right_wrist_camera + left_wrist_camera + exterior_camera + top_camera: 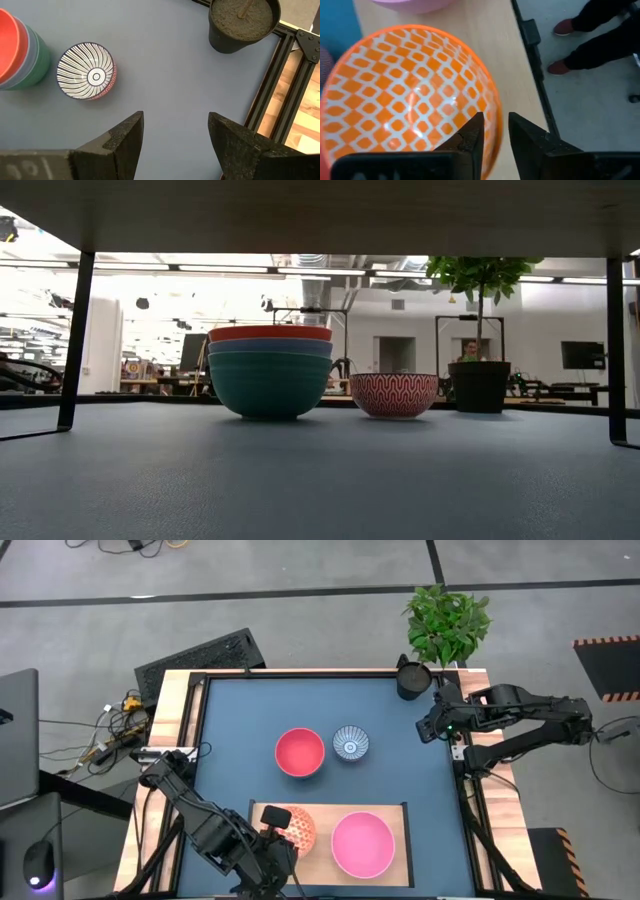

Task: Place and stack bowls onto a shelf
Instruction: Stack the blue patterned bowl on top of the orange patterned bowl on the shelf

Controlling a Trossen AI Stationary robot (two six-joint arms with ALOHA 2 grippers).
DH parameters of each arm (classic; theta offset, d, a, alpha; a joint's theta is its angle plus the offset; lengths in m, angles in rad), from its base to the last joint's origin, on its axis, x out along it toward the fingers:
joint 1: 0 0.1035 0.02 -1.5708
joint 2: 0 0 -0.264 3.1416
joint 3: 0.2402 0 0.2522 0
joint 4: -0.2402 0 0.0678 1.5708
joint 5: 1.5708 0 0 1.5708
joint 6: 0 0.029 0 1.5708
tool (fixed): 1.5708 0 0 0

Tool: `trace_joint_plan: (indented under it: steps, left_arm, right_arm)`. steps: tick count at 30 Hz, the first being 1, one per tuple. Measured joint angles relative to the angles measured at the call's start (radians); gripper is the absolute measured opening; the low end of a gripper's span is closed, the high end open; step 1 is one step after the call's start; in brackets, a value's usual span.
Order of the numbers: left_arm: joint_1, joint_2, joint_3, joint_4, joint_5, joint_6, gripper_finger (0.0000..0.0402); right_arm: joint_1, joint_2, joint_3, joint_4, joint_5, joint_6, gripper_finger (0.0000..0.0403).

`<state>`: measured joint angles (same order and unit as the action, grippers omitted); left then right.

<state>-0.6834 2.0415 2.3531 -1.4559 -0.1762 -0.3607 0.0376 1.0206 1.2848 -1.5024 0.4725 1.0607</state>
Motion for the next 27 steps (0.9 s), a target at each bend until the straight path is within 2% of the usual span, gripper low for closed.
trace_joint_plan:
  steps: [10, 27]
  left_arm:
    - [0.0, -0.004, 0.002, -0.019, 0.012, -0.074, 0.0112]
    - [0.017, -0.078, 0.003, 0.042, 0.039, -0.15, 0.0117]
  right_arm:
    - [0.0, 0.0, 0.0, 0.0, 0.0, 0.001, 0.0249]
    - [0.0, 0.0, 0.0, 0.0, 0.0, 0.002, 0.0249]
